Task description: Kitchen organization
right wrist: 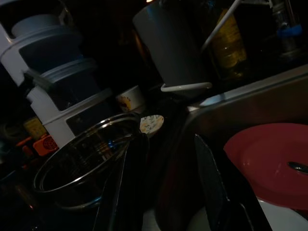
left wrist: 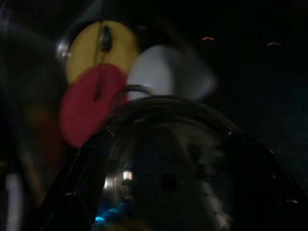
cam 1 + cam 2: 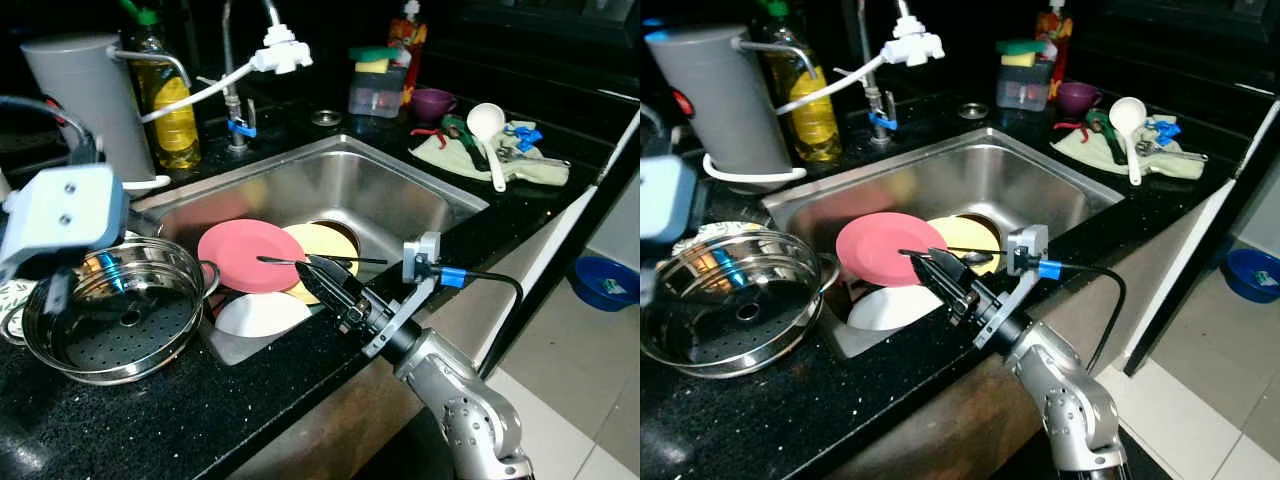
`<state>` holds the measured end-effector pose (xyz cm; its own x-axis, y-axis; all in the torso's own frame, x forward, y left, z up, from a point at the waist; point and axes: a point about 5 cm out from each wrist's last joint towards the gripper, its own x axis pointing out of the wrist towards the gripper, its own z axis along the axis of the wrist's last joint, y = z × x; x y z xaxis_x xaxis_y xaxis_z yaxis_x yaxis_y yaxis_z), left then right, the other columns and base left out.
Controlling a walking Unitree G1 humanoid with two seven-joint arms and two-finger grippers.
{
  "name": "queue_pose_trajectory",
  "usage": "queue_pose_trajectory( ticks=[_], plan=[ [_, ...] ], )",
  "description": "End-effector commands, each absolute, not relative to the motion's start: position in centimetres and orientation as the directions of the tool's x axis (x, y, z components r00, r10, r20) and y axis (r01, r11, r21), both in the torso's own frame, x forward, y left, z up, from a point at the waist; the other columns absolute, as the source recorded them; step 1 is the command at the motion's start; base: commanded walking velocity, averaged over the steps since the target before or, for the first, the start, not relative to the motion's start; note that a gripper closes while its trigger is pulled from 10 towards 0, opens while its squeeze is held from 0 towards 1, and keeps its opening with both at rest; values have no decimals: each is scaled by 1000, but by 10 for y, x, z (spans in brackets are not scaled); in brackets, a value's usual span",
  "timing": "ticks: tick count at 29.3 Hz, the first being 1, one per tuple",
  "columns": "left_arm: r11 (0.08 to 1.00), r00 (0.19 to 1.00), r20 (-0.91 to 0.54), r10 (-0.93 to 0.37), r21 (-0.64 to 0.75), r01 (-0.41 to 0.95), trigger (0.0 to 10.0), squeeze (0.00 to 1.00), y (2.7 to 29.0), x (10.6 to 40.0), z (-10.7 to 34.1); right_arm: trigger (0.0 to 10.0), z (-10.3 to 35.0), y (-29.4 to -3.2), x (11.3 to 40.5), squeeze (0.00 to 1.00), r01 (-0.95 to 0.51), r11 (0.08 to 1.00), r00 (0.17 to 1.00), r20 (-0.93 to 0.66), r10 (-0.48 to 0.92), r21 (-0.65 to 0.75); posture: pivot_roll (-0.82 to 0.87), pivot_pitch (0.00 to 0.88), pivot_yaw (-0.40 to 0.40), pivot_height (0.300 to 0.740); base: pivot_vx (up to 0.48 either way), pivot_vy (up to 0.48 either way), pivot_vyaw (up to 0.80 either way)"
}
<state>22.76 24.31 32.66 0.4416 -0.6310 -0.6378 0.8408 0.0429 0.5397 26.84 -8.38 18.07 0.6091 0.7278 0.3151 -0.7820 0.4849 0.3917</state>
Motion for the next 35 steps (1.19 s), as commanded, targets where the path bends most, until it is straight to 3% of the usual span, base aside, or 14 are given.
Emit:
queue_pose_trajectory(
  ticks=[1, 10, 26, 28, 35],
  plan=[
    [-3, 366, -676, -640, 479, 878, 10000, 0, 240, 215, 328, 10000, 179, -85, 269, 0, -779, 484, 611, 311, 728, 398, 8, 0, -10, 740, 0, 0, 0],
    [-10, 245, -773, -586, 309, 951, 10000, 0, 245, 196, 309, 10000, 179, -84, 269, 0, -780, 487, 610, 305, 731, 393, 9, 0, -10, 740, 0, 0, 0],
    [83, 255, -864, -434, 243, 966, 10000, 0, 261, 197, 276, 10000, 178, -84, 270, 0, -780, 490, 610, 299, 734, 389, 7, 0, -15, 740, 0, 0, 0],
    [95, 244, -873, -423, 226, 970, 0, 0, 262, 199, 269, 10000, 178, -84, 270, 0, -780, 492, 611, 298, 733, 388, 6, 0, -14, 740, 0, 0, 0],
    [74, 209, -874, -438, 197, 978, 0, 0, 257, 198, 263, 10000, 178, -84, 270, 0, -779, 495, 612, 297, 733, 385, 0, 0, -9, 740, 0, 0, 0]
  ],
)
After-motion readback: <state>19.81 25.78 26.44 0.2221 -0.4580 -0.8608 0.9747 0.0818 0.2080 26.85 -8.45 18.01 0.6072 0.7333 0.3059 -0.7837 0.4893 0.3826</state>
